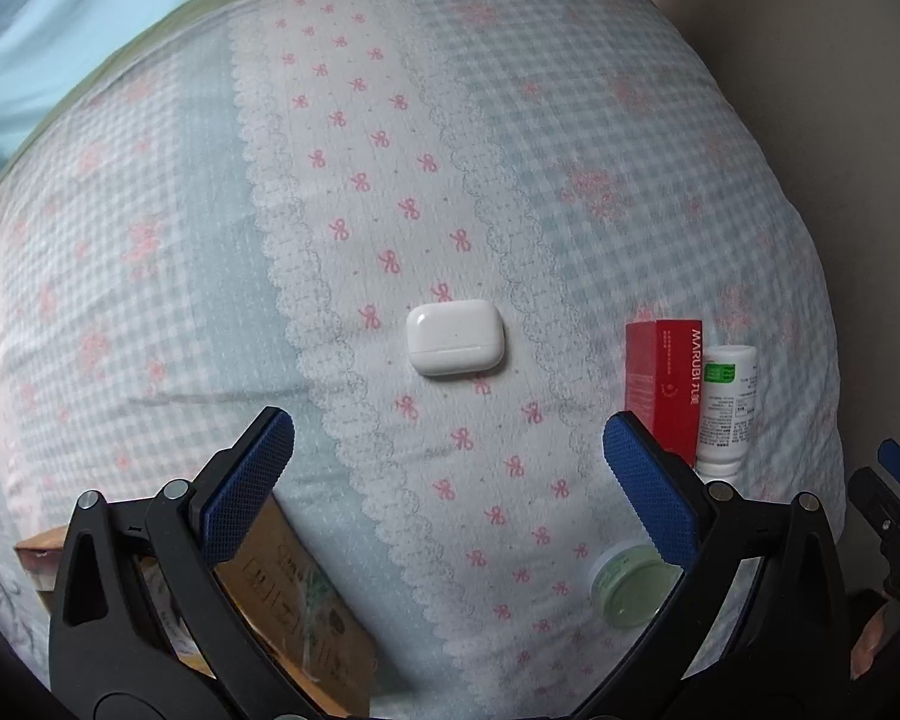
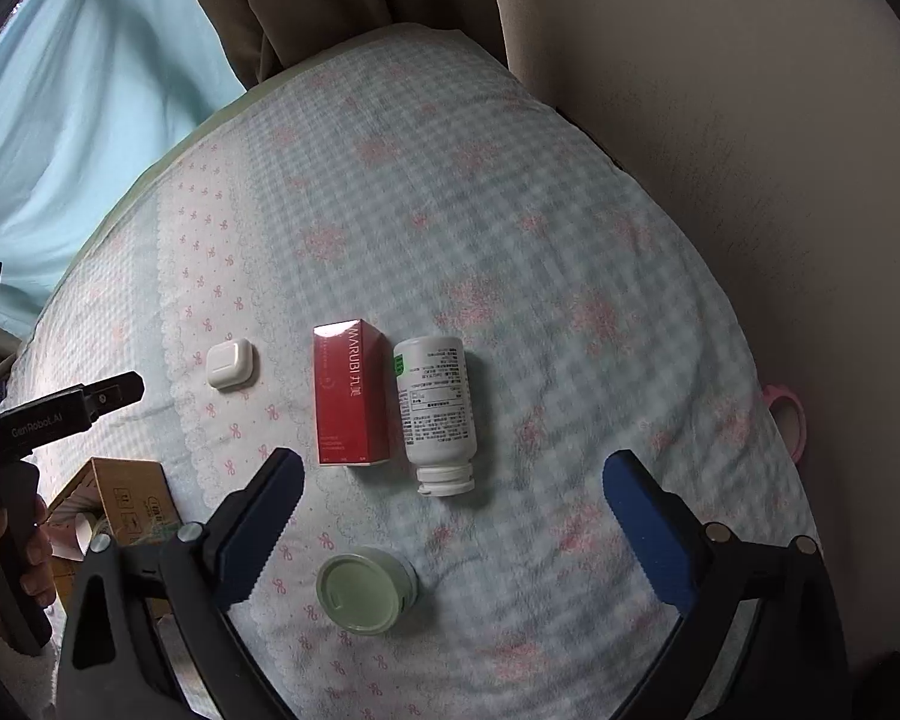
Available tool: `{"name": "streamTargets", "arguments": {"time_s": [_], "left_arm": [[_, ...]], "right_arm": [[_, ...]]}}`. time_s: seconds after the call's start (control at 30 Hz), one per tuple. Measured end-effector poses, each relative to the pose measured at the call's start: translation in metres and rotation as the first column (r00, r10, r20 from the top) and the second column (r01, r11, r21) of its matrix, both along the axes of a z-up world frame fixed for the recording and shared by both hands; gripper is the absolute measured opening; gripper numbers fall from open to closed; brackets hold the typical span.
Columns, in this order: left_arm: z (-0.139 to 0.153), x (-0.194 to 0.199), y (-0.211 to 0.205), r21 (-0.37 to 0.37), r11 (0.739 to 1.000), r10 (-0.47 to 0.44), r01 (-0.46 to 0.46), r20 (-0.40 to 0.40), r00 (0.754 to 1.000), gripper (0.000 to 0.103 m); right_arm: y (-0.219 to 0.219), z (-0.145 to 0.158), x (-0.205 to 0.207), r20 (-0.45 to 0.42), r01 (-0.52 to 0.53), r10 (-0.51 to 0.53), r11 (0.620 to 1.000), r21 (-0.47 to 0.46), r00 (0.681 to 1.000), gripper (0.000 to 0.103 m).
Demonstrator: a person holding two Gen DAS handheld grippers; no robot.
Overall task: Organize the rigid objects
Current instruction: 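Grasp the white pill bottle with the right tool while the left grasps the white earbud case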
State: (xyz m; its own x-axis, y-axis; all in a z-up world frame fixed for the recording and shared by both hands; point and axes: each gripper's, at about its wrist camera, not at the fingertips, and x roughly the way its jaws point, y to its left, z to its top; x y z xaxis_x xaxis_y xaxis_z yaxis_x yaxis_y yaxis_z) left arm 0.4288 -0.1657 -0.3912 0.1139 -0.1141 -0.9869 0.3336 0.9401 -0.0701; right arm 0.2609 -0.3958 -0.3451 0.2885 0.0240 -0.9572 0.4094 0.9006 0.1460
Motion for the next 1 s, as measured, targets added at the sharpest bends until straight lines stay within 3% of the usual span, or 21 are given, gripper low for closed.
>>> {"name": "streamTargets", "arguments": {"time_s": [0.17, 0.33, 0.47, 0.57, 0.73, 0.83, 1.0], "left_arm": [[-0.057, 0.031, -0.007, 0.037, 0.999, 0.028, -0.025, -0.087, 0.996, 0.102], [-0.095, 0.047, -0.015, 0.075, 0.997, 0.023, -0.013, -0.129, 0.991, 0.100], [-0.116, 0.053, -0.020, 0.102, 0.995, 0.022, -0.007, -0.152, 0.988, 0.100], [-0.126, 0.055, -0.019, 0.109, 0.994, 0.037, -0.020, -0.159, 0.987, 0.100], [-0.131, 0.052, -0.023, 0.117, 0.993, 0.006, 0.009, -0.129, 0.992, 0.099], [-0.130, 0.054, -0.027, 0.118, 0.993, 0.006, 0.009, -0.121, 0.993, 0.091], [-0.116, 0.056, -0.031, 0.122, 0.993, 0.013, 0.001, -0.116, 0.993, 0.058]], "right_arm": [[-0.004, -0.040, 0.024, -0.066, -0.018, 0.018, 1.000, -0.014, 0.998, 0.099], [0.000, -0.075, 0.042, -0.127, -0.043, 0.043, 0.999, -0.002, 0.991, 0.097], [0.000, -0.097, 0.050, -0.166, -0.036, 0.039, 0.999, 0.021, 0.985, 0.097], [0.002, -0.110, 0.056, -0.198, -0.048, 0.052, 0.999, 0.025, 0.979, 0.085], [0.005, -0.129, 0.063, -0.233, -0.039, 0.045, 0.999, 0.028, 0.972, 0.084], [0.004, -0.135, 0.063, -0.250, -0.056, 0.057, 0.998, 0.010, 0.967, 0.069], [0.011, -0.135, 0.066, -0.232, -0.112, 0.112, 0.994, 0.010, 0.966, 0.046]]}}
